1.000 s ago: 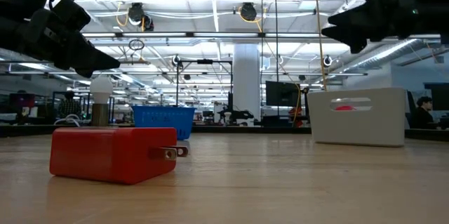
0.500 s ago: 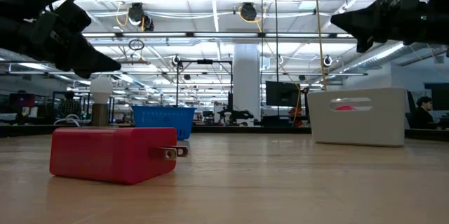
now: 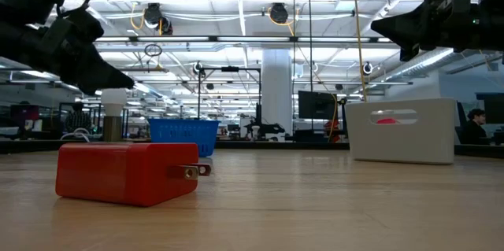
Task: Pick & Place Office items
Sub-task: Put the red charger adapter into the gray bin
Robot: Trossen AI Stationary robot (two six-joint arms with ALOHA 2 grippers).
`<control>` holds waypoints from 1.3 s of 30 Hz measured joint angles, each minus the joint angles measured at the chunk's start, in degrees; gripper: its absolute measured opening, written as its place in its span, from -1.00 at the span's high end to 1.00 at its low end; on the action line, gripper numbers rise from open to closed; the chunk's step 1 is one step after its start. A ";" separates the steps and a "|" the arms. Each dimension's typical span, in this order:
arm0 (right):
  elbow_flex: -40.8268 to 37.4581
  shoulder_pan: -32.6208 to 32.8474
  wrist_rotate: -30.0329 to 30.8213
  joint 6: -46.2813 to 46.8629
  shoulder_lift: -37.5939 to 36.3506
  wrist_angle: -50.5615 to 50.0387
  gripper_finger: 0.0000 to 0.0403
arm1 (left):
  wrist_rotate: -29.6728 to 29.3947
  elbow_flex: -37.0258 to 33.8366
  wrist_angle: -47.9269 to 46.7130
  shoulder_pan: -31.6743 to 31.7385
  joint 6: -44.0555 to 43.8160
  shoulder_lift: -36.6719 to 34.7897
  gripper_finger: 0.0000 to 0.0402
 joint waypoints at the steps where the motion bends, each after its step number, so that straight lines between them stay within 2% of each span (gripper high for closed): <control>1: 0.00 0.00 0.00 -0.05 0.00 0.00 0.98 | 0.01 0.00 0.30 0.01 -0.87 0.01 0.85; 6: -0.02 0.00 0.00 -0.37 0.00 0.00 1.00 | 0.62 0.00 2.24 -0.01 -2.46 -0.01 0.85; 10: -0.02 0.00 0.00 -0.37 0.00 0.00 0.98 | 4.67 0.02 5.30 -0.57 -3.05 0.00 0.85; 17: -0.07 0.00 0.02 -0.31 0.00 0.01 0.98 | 4.52 1.55 7.85 -6.42 -3.98 5.51 0.85; 23: -0.07 0.00 0.00 0.02 0.00 0.00 0.98 | -0.25 9.08 10.37 -15.92 -4.15 17.63 0.85; 27: -0.07 0.00 -0.05 0.05 0.00 -0.13 0.98 | -0.45 15.86 10.29 -21.37 -4.51 28.55 0.85; 32: -0.07 0.00 -0.15 0.07 0.02 -1.45 0.98 | -0.28 23.85 9.86 -25.04 -5.03 41.39 0.83; 35: -0.07 0.00 -0.17 1.04 0.02 -1.78 0.98 | 0.56 28.67 7.42 -26.13 -5.35 48.33 0.74; 39: -0.07 0.00 -0.17 1.79 0.14 -2.20 0.98 | 4.01 33.92 5.79 -27.00 -5.56 56.48 0.45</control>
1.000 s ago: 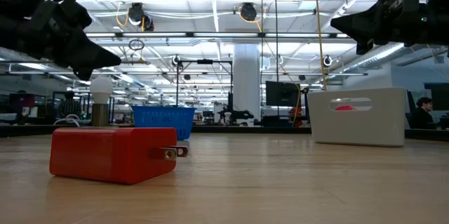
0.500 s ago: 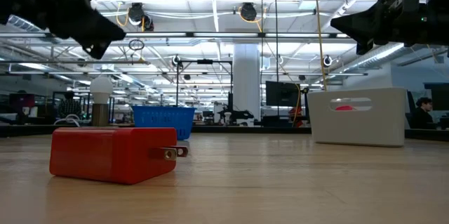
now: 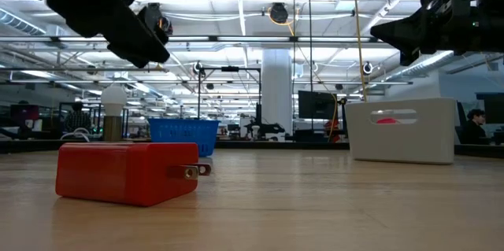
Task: Pick & Place Office items
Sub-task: Put the red charger adapter into the gray bin
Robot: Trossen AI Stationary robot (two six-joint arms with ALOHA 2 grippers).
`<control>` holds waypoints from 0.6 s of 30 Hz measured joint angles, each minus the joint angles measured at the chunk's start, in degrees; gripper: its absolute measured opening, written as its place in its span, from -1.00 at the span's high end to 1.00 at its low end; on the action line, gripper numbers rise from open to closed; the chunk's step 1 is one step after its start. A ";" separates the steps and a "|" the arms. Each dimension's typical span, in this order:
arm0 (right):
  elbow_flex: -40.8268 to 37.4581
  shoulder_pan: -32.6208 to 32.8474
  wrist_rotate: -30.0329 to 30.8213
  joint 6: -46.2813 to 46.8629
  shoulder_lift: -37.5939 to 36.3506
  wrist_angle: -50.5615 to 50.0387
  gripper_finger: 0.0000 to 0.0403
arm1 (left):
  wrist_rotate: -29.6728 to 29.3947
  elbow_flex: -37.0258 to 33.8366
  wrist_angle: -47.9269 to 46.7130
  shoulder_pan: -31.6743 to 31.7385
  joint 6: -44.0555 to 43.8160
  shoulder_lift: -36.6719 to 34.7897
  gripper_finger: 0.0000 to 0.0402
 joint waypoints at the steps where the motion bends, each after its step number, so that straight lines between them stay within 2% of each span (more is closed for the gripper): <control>1: 0.00 0.00 0.00 0.00 0.08 0.03 0.98 | 1.05 1.14 0.10 -0.35 0.00 1.87 0.36; 6: 0.00 0.00 0.07 -0.20 0.25 0.08 0.98 | 3.10 6.31 -1.31 -2.52 2.20 10.68 -0.12; 11: 0.00 0.00 0.11 -0.22 0.25 0.08 0.98 | 5.02 11.21 -3.98 -3.95 2.03 16.20 -0.52; 18: 0.00 0.00 0.20 0.57 0.26 0.17 0.98 | 7.32 17.39 -11.57 -4.00 -2.48 20.45 -0.89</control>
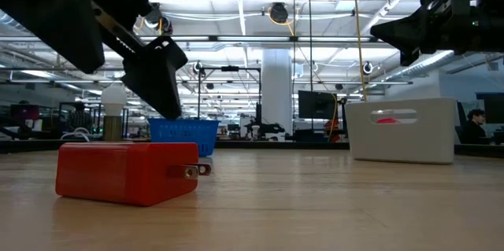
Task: Pick & Place Office items
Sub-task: Put the red charger adapter into the gray bin
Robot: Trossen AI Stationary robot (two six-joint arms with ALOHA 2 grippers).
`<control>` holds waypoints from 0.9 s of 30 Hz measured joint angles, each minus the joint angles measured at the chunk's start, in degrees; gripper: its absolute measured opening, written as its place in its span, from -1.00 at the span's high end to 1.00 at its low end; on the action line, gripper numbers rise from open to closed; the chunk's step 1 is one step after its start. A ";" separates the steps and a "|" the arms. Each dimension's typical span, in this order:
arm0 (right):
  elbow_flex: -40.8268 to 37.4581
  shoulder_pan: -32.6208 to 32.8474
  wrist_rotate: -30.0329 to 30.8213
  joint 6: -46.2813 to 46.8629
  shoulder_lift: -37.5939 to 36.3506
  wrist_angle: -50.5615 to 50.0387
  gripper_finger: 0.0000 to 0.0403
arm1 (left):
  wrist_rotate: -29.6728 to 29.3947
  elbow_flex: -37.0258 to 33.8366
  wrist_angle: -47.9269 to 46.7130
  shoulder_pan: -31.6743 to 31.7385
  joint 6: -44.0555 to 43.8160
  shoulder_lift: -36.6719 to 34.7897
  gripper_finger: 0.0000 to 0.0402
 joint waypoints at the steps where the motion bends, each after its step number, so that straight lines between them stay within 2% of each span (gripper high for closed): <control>1: 0.00 0.00 0.00 0.13 0.10 0.19 0.98 | 0.29 0.59 -0.61 0.02 -0.30 0.26 -0.92; 9: 0.00 -0.06 0.43 0.27 0.59 0.42 0.98 | 0.80 1.39 -3.45 -1.44 -3.22 0.39 -0.97; 12: 0.00 -0.13 2.48 0.31 0.71 0.55 0.98 | 0.25 1.40 -3.95 -3.03 -3.53 0.90 -0.97; 17: 0.00 -0.13 6.18 0.64 0.95 1.68 0.98 | -5.76 1.48 -2.77 -4.70 -2.65 1.82 -0.97; 21: 0.00 -0.13 6.19 0.72 0.95 2.97 0.98 | -10.38 1.44 -2.63 -4.21 -1.67 2.77 -0.97; 27: 0.00 -0.13 6.02 0.74 1.28 3.43 0.98 | -6.75 1.42 2.27 -4.62 1.38 6.30 -0.97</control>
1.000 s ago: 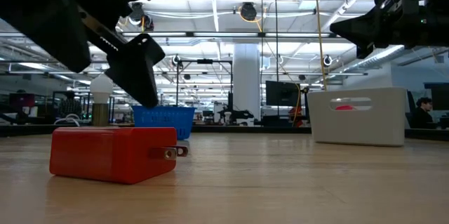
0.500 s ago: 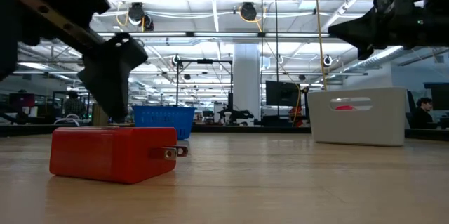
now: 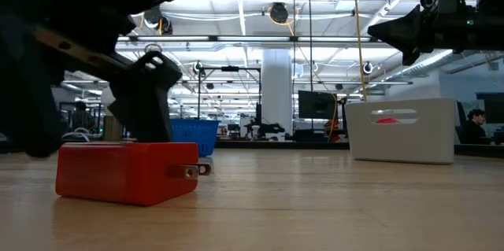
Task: Pick & Place Office items
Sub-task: Put the red charger adapter into the gray bin
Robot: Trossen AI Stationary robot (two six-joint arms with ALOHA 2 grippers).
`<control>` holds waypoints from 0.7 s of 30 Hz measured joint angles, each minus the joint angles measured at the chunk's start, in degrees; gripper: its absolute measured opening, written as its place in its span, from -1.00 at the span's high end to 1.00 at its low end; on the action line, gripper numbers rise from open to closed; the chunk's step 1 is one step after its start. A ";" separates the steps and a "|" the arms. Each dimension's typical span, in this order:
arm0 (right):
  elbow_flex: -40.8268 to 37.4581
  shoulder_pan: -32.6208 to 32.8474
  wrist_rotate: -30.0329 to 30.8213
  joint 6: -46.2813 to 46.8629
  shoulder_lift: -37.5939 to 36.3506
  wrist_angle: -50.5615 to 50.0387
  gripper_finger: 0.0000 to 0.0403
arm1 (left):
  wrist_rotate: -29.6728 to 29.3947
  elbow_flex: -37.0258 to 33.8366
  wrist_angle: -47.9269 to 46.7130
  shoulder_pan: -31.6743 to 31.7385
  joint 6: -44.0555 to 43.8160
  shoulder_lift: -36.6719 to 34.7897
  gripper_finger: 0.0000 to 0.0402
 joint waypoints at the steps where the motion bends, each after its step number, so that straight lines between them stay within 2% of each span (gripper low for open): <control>1: 0.00 0.00 -0.01 0.00 0.09 -0.01 0.98 | -0.04 0.21 0.88 -0.15 0.10 0.78 -0.97; 8: 0.00 0.00 -1.04 -0.01 0.52 -0.54 0.98 | -1.08 3.78 0.45 1.24 -0.10 5.92 -0.97; 15: 0.00 0.00 -3.29 0.00 0.57 -1.56 0.98 | 1.02 5.02 -0.17 2.37 0.25 6.59 -0.96; 18: -0.02 0.02 -3.29 0.00 0.57 -1.54 0.98 | 1.84 5.05 -0.67 2.43 0.24 6.57 -0.84; 21: 0.00 0.02 -3.29 -0.02 0.57 -1.54 0.98 | 2.26 5.05 -0.81 2.52 -0.52 6.57 -0.61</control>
